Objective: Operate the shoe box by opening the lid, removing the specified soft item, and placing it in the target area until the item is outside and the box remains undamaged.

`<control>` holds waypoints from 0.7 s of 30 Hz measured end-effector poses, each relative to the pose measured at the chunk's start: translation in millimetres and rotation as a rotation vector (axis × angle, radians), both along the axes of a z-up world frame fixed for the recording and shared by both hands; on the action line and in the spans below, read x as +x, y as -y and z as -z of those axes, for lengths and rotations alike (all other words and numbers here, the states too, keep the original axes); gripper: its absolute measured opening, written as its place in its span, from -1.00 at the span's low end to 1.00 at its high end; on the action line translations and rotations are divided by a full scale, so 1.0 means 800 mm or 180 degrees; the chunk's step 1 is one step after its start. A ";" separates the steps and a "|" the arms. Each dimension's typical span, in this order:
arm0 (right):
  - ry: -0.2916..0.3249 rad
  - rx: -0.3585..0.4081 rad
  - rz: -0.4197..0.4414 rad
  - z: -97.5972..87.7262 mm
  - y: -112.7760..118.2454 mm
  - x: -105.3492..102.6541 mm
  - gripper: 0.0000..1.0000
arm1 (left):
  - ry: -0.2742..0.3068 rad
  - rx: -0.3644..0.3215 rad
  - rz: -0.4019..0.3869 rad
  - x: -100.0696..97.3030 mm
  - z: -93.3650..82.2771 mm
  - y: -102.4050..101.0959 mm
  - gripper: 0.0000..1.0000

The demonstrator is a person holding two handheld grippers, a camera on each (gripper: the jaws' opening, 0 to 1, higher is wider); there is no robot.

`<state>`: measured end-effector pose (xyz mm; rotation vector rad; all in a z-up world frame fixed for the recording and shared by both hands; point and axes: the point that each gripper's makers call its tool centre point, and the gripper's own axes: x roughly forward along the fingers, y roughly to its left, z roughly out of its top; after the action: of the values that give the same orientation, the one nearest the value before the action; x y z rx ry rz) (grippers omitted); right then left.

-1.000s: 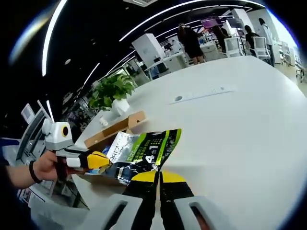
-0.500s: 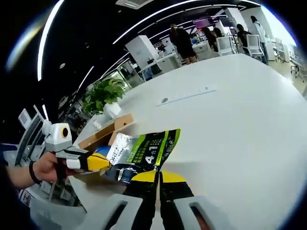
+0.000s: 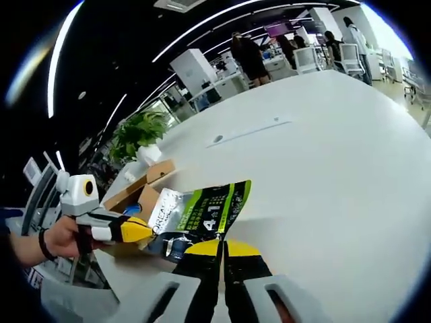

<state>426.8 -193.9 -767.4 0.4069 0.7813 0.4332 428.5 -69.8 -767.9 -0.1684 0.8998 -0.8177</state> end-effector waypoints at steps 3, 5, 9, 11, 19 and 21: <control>-0.0015 0.0002 0.0010 0.003 0.005 0.003 -1.00 | -0.0019 -0.0008 -0.0033 0.003 0.003 0.005 -1.00; -0.0021 0.0005 0.0014 0.006 0.007 0.005 -1.00 | -0.0027 -0.0004 -0.0050 0.005 0.006 0.008 -1.00; -0.0041 0.0011 0.0012 0.013 0.010 0.012 -1.00 | -0.0049 0.0022 -0.0085 0.011 0.014 0.012 -1.00; -0.0054 0.0019 0.0011 0.017 0.011 0.015 -1.00 | -0.0074 0.0023 -0.0121 0.015 0.018 0.012 -1.00; -0.0086 0.0027 -0.0004 0.027 0.012 0.030 -1.00 | -0.0094 0.0055 -0.0205 0.031 0.026 0.013 -1.00; -0.0097 0.0028 -0.0010 0.031 0.011 0.032 -1.00 | -0.0099 0.0075 -0.0220 0.033 0.029 0.012 -1.00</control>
<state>452.3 -203.1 -791.9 0.4213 0.8101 0.4344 455.0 -79.6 -791.0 -0.1909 0.9277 -0.7418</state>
